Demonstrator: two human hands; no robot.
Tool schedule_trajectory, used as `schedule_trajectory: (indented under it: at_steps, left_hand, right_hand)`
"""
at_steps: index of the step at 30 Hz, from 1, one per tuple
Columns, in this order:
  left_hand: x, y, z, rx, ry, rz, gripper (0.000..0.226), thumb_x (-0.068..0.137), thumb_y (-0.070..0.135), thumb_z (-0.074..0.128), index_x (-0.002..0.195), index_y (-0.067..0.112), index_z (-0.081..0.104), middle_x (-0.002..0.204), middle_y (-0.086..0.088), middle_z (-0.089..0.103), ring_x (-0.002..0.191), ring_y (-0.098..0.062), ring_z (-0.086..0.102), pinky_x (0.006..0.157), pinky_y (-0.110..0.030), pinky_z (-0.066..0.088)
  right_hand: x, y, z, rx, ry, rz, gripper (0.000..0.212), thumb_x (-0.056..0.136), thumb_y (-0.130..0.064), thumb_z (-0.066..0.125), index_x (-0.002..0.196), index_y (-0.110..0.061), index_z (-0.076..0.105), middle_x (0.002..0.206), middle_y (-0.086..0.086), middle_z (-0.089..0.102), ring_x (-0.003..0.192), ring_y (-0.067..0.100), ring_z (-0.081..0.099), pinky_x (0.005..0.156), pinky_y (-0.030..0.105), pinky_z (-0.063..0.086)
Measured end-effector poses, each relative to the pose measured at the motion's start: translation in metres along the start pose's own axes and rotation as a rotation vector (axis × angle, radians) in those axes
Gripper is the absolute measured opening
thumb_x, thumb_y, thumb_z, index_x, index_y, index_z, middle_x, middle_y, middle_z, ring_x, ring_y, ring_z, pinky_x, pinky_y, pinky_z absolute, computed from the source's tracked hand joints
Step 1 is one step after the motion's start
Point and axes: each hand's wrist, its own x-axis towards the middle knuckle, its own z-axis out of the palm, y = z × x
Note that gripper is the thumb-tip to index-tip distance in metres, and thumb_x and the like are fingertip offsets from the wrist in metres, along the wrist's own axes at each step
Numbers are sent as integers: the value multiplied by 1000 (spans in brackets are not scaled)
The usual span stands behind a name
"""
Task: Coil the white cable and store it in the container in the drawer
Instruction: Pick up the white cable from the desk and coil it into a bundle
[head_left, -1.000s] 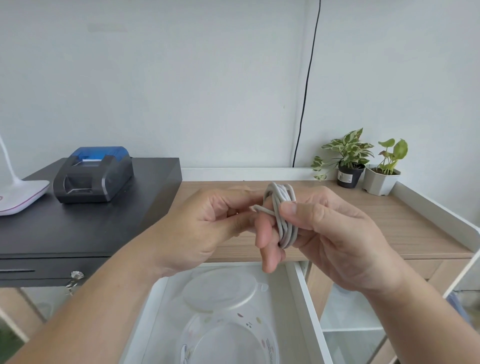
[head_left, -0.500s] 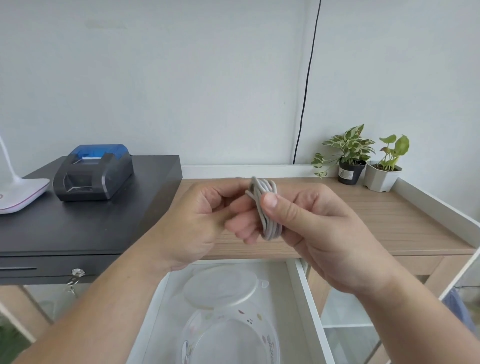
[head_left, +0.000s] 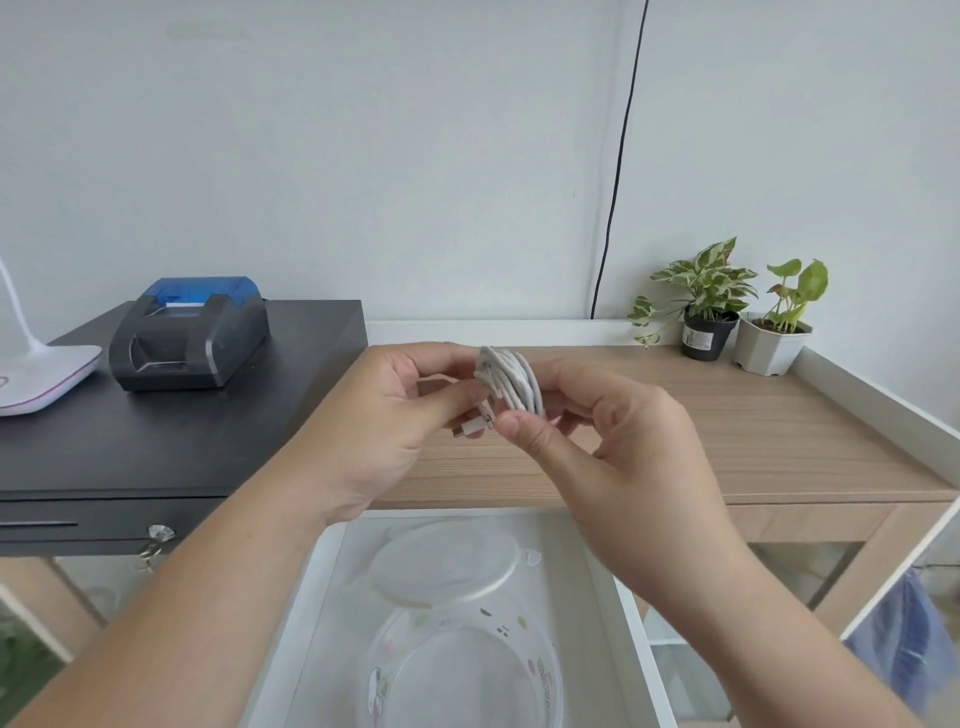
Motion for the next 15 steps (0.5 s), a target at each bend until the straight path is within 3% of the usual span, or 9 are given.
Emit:
schedule_trajectory:
  at_steps: [2, 4, 6, 10, 15]
  left_hand:
    - [-1, -1, 0, -1, 12, -65, 21, 98, -4, 60, 110, 0, 77, 108, -29, 74, 96, -37, 73, 93, -33, 57]
    - [-2, -2, 0, -62, 17, -135, 20, 96, -5, 61, 109, -4, 76, 108, -26, 76, 98, -28, 74, 87, -25, 59]
    - [-4, -3, 1, -170, 28, -205, 19, 94, -6, 62, 109, -9, 73, 101, -22, 77, 95, -21, 72, 82, -20, 59]
    - [-5, -5, 3, -319, 40, -309, 23, 94, -8, 62, 115, -15, 65, 98, -24, 67, 94, -25, 68, 82, -21, 60]
    - [-10, -12, 8, -163, 73, -247, 14, 93, -7, 65, 107, -5, 69, 95, -22, 63, 89, -26, 65, 81, -23, 60]
  right_hand:
    - [-3, 4, 5, -32, 34, 0, 13, 87, -25, 77, 97, -34, 79, 81, -20, 77, 79, 8, 67, 74, 16, 49]
    - [-6, 7, 10, -64, 76, -14, 16, 84, -23, 80, 96, -34, 81, 77, -17, 76, 74, 9, 66, 69, 8, 47]
    - [-9, 8, 15, -119, 117, -39, 17, 81, -21, 83, 95, -31, 82, 74, -12, 73, 71, 10, 65, 68, 9, 47]
    - [-14, 13, 26, -159, 211, -68, 15, 76, -17, 88, 89, -20, 80, 78, -9, 67, 69, 7, 65, 67, 6, 46]
    - [-18, 18, 30, -186, 236, -80, 15, 77, -19, 87, 89, -19, 78, 78, -10, 70, 71, 5, 67, 69, 7, 48]
